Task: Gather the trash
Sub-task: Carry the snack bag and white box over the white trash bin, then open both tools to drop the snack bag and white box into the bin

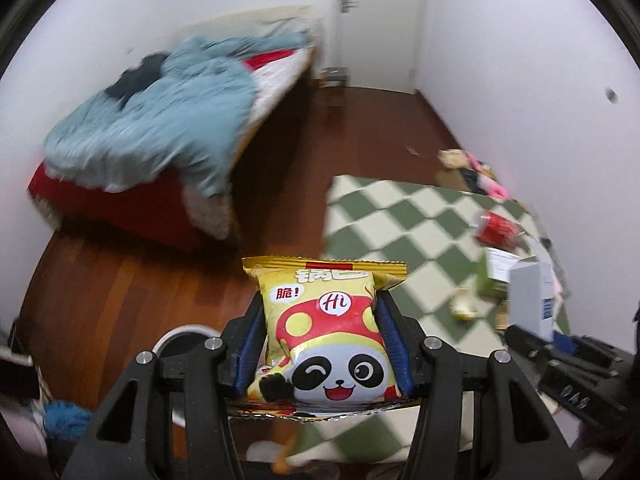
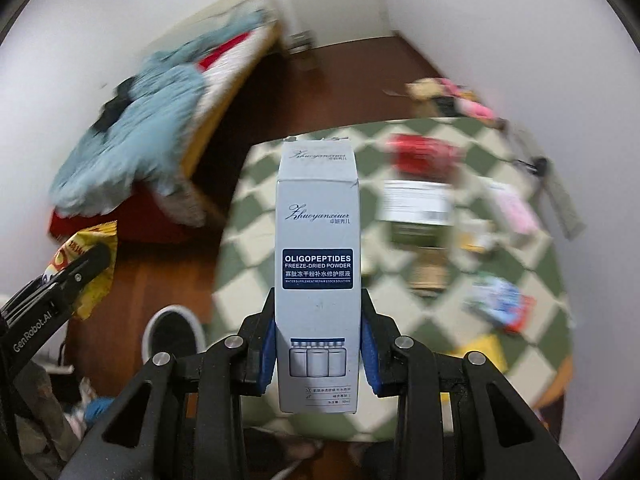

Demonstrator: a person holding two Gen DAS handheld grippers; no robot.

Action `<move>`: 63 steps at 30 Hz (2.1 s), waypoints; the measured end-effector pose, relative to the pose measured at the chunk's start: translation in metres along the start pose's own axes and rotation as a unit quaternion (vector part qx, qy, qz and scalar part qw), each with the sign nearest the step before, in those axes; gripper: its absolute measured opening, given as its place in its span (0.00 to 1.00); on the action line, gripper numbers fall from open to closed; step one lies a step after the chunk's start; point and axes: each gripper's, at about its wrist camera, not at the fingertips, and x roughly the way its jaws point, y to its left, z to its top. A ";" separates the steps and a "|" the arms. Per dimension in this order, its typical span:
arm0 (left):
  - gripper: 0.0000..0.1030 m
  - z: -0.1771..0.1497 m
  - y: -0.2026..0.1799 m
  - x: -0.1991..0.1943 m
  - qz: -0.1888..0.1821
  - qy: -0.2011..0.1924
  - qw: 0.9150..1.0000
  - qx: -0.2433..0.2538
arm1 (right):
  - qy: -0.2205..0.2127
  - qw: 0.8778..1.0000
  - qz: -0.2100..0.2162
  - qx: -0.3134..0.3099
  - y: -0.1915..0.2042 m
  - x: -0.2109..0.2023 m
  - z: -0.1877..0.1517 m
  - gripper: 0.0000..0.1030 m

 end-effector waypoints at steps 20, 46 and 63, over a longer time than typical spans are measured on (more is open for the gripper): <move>0.86 -0.139 0.305 0.198 0.026 0.191 0.955 -0.224 | 0.240 0.955 0.071 -0.158 0.301 0.343 -0.135 0.36; 0.97 -0.175 0.303 0.160 0.163 0.176 0.953 -0.184 | 0.219 0.953 -0.013 -0.209 0.298 0.339 -0.147 0.94; 0.97 -0.152 0.274 0.044 0.169 0.116 0.962 -0.179 | 0.162 0.962 0.057 -0.214 0.291 0.216 -0.126 0.94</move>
